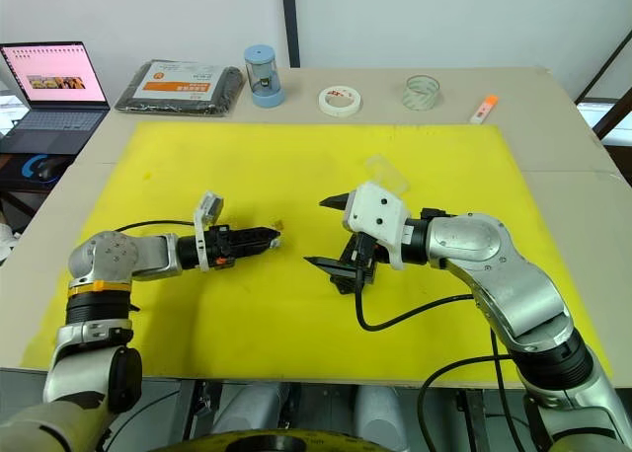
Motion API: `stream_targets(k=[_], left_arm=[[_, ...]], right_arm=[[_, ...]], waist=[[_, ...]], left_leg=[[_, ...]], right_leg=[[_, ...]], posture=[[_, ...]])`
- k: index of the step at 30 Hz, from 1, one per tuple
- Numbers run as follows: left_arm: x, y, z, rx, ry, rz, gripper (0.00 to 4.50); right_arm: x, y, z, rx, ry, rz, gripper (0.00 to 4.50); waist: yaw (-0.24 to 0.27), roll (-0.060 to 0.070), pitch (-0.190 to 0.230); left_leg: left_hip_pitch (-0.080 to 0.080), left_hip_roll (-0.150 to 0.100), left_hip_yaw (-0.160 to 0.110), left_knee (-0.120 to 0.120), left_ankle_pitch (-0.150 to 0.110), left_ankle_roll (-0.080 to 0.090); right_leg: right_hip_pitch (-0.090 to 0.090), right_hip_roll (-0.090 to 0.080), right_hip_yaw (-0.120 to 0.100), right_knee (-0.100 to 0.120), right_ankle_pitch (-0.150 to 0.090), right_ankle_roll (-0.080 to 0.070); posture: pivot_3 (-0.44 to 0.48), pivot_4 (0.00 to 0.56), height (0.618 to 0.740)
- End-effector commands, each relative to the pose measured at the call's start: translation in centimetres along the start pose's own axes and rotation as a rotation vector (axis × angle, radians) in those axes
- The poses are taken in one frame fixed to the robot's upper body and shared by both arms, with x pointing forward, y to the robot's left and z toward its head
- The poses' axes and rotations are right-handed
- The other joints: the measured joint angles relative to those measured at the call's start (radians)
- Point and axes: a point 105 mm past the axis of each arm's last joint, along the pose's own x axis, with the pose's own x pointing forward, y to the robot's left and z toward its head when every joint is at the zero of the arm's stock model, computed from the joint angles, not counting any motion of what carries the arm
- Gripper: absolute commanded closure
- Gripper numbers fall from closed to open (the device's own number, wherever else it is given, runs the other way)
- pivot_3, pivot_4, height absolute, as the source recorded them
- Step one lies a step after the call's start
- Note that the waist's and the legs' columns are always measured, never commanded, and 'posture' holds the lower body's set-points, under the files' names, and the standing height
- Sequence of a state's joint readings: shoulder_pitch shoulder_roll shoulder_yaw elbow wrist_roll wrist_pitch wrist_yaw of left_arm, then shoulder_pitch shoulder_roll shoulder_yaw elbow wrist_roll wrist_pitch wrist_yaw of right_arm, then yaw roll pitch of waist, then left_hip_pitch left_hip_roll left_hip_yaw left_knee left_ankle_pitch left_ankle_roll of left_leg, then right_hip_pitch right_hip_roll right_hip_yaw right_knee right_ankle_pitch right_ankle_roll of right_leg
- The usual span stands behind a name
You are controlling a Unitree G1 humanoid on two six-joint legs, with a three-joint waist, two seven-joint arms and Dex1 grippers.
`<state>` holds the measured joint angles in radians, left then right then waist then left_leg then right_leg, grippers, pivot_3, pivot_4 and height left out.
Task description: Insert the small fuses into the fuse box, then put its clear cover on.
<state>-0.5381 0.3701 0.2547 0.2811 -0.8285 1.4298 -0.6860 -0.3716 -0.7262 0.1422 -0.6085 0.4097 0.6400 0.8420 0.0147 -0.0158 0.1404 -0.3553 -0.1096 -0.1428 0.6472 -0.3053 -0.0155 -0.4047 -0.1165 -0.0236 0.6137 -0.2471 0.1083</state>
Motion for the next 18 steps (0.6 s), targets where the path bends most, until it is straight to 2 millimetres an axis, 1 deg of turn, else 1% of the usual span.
stream_targets(k=[1, 4, 5, 10, 12, 17, 18], left_arm=[[0.2, 1.3, -1.0, -0.028, 0.024, 0.044, 3.29], [0.1, 1.5, -1.2, -0.028, 0.025, 0.05, 4.34], [0.1, 1.5, -1.3, -0.027, 0.027, 0.049, 4.49], [0.0, 1.3, -1.2, -0.026, 0.025, 0.045, 4.49], [-0.1, 0.5, -0.8, -0.013, 0.02, 0.011, 4.49], [-0.7, -3.8, 0.6, 0.17, -0.001, -0.146, 4.49], [-1.0, -6.0, 0.9, 0.294, -0.001, -0.22, 4.49]], right_arm=[[-0.6, 0.0, 0.8, -0.041, -0.022, -0.006, 0.0], [-0.6, 0.0, 0.8, -0.04, -0.024, -0.007, 0.0], [-0.6, 0.0, 0.8, -0.04, -0.025, -0.007, 0.0], [-0.7, 0.0, 0.6, -0.035, -0.021, -0.003, 0.0], [-0.9, -0.2, 0.4, -0.022, -0.019, -0.009, 0.0], [-1.5, -0.9, -0.1, 0.087, 0.012, -0.022, 0.0], [-1.7, -0.9, -0.3, 0.158, 0.025, -0.018, 0.0]], waist=[[-0.001, 0.0, 0.0], [-0.002, 0.002, -0.001], [-0.002, 0.003, -0.002], [-0.002, 0.004, -0.003], [-0.002, 0.004, -0.003], [-0.003, 0.003, -0.002], [-0.003, 0.002, -0.002]], left_leg=[[0.0, 0.0, 0.0, 0.0, 0.0, 0.0], [0.0, 0.0, 0.0, 0.0, 0.0, 0.0], [0.0, 0.0, 0.0, 0.0, 0.0, 0.0], [0.001, 0.001, 0.0, 0.0, 0.0, 0.0], [0.001, 0.001, 0.0, 0.0, 0.0, 0.0], [-0.001, 0.001, 0.0, 0.0, 0.0, 0.0], [-0.001, 0.001, 0.0, 0.0, 0.0, 0.0]], right_leg=[[0.0, 0.0, 0.0, 0.0, 0.0, 0.0], [0.0, 0.0, 0.0, 0.0, 0.0, 0.0], [0.0, 0.0, 0.0, 0.0, 0.0, 0.0], [0.0, 0.0, 0.0, 0.0, 0.0, 0.0], [0.0, 0.0, 0.0, 0.0, 0.0, 0.0], [-0.001, 0.001, 0.0, 0.0, 0.0, 0.0], [-0.001, 0.001, 0.0, 0.0, 0.0, 0.0]], posture=[[0.0, 0.15, 0.74], [0.0, 0.15, 0.74], [0.0, 0.15, 0.74], [0.0, 0.15, 0.74], [0.0, 0.15, 0.74], [0.0, 0.15, 0.74], [0.0, 0.15, 0.74]])
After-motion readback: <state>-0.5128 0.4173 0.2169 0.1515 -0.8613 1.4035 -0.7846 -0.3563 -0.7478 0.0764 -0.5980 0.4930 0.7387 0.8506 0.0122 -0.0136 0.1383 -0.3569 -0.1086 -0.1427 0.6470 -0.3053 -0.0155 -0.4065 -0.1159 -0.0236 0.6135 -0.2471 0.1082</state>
